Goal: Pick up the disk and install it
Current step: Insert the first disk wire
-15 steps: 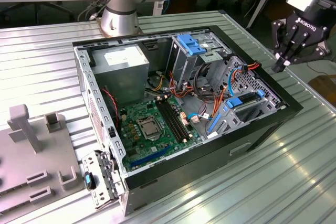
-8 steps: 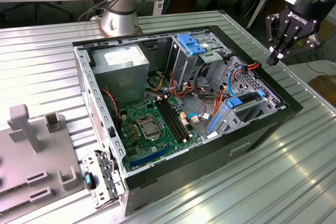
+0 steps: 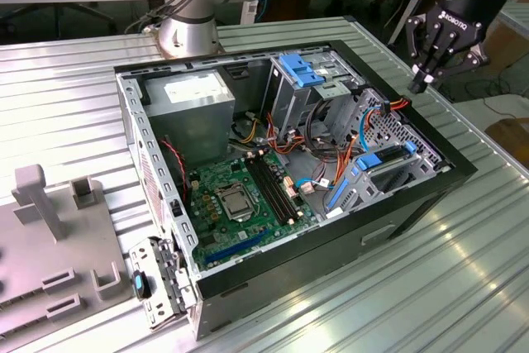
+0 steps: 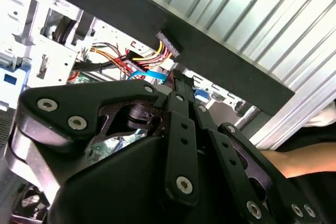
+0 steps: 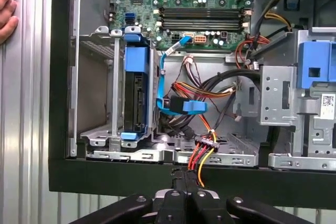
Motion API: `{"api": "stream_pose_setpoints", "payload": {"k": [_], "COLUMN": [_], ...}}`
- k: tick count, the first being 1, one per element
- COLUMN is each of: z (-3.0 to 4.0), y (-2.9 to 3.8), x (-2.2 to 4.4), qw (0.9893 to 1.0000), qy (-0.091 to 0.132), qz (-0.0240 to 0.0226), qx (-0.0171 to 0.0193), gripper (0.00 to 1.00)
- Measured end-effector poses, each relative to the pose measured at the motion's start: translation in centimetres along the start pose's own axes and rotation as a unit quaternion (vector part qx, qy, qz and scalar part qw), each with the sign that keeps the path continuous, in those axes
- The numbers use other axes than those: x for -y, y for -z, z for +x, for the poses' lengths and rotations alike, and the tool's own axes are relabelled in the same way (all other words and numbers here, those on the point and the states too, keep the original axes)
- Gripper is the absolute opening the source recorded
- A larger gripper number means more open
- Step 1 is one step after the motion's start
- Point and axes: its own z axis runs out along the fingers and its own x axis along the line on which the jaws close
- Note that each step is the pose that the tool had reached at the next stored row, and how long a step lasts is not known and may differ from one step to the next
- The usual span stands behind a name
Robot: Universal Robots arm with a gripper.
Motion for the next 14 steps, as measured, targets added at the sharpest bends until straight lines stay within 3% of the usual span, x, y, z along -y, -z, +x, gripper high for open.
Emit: {"api": "stream_pose_setpoints", "payload": {"k": [5, 8, 11, 14], "z": [-0.11, -0.15, -0.17, -0.18], "y": [-0.13, -0.21, -0.29, -0.41], "x": [0.02, 0.04, 0.04, 0.04], "qw": [0.9991, 0.9975, 0.9945, 0.9896], "qy": [0.042, 0.071, 0.105, 0.143], "qz": [0.0029, 0.0048, 0.0071, 0.0097], "qx": [0.0002, 0.0004, 0.0005, 0.0009], "gripper": [0.11, 0.11, 0.11, 0.11]}}
